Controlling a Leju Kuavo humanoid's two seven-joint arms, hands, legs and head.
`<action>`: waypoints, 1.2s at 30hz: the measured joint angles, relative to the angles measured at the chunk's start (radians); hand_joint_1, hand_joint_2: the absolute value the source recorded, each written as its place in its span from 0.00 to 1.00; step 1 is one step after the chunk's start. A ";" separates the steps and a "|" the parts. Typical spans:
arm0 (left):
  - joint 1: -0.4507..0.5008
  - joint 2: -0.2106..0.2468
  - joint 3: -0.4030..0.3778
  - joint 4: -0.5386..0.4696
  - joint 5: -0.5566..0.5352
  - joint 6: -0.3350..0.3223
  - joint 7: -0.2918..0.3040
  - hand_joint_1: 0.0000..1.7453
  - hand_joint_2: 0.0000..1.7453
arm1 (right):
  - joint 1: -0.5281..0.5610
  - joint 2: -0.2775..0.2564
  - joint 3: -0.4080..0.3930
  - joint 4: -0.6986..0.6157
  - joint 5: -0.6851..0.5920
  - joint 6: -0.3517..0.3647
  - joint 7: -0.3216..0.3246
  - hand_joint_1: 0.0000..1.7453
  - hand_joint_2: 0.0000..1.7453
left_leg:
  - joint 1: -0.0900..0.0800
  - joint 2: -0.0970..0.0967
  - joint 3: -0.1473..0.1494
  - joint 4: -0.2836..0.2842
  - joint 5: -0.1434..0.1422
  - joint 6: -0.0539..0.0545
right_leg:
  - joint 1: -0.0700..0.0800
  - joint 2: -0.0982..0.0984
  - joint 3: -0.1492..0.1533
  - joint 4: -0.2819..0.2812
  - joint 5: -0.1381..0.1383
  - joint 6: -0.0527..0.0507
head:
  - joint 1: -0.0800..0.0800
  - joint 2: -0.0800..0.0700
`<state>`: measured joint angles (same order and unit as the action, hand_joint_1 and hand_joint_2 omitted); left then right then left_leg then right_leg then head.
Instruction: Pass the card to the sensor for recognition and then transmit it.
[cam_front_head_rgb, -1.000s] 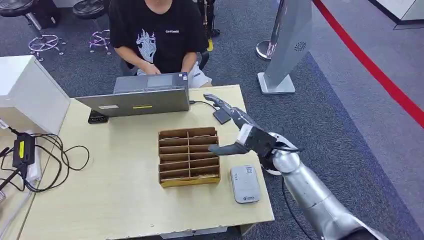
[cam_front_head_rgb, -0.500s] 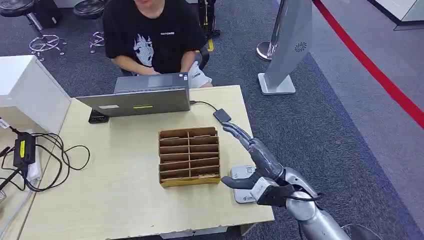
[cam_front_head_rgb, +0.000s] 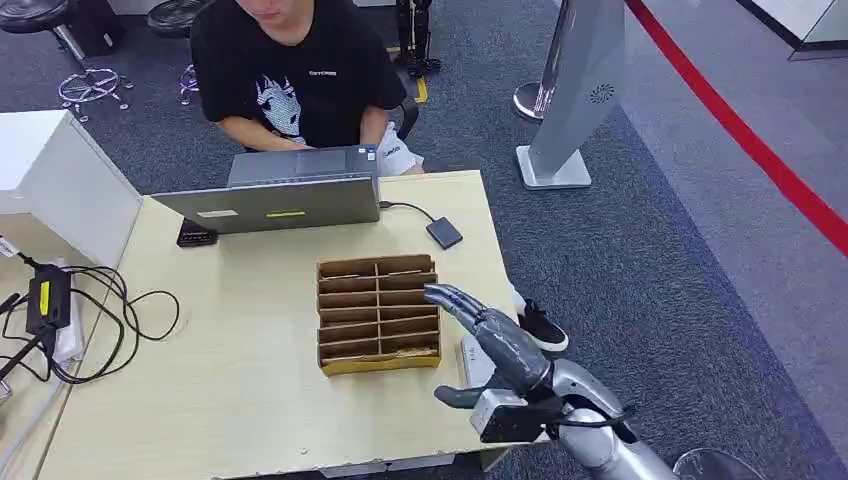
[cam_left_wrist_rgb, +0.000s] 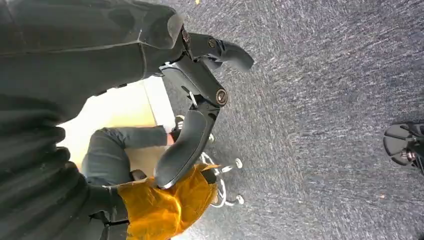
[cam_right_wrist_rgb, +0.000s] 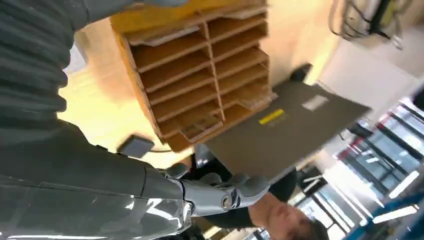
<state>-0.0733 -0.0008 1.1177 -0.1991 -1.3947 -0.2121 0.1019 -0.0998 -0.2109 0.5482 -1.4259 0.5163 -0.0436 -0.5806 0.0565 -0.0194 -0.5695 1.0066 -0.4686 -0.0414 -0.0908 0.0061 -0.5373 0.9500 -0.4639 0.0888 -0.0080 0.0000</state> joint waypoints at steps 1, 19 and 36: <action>0.000 0.000 0.000 0.000 -0.003 0.000 0.000 0.00 1.00 | -0.003 0.008 0.016 0.019 0.032 -0.036 0.010 0.00 1.00 | 0.000 0.000 0.000 0.000 0.000 0.000 | 0.000 0.000 0.000 0.000 0.000 0.000 | 0.000 0.000; -0.001 0.000 0.000 0.000 -0.026 0.000 -0.010 0.00 1.00 | -0.062 0.077 0.190 0.320 0.229 -0.402 0.117 0.00 1.00 | 0.000 0.000 0.000 0.000 0.000 0.000 | 0.000 0.000 0.000 0.000 0.000 0.000 | 0.000 0.000; -0.001 0.000 0.000 0.000 -0.034 0.008 -0.009 0.00 1.00 | -0.040 0.125 0.121 0.350 0.569 -0.644 0.283 0.00 1.00 | 0.000 0.000 0.000 0.000 0.000 0.000 | 0.000 0.000 0.000 0.001 0.000 0.000 | 0.000 0.000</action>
<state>-0.0741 -0.0011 1.1177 -0.1991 -1.4286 -0.2041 0.0927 -0.1399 -0.0859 0.6693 -1.0764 1.0856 -0.6874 -0.2972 0.0570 -0.0194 -0.5691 1.0066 -0.4684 -0.0415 -0.0904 0.0063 -0.5376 0.9505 -0.4639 0.0888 -0.0076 0.0000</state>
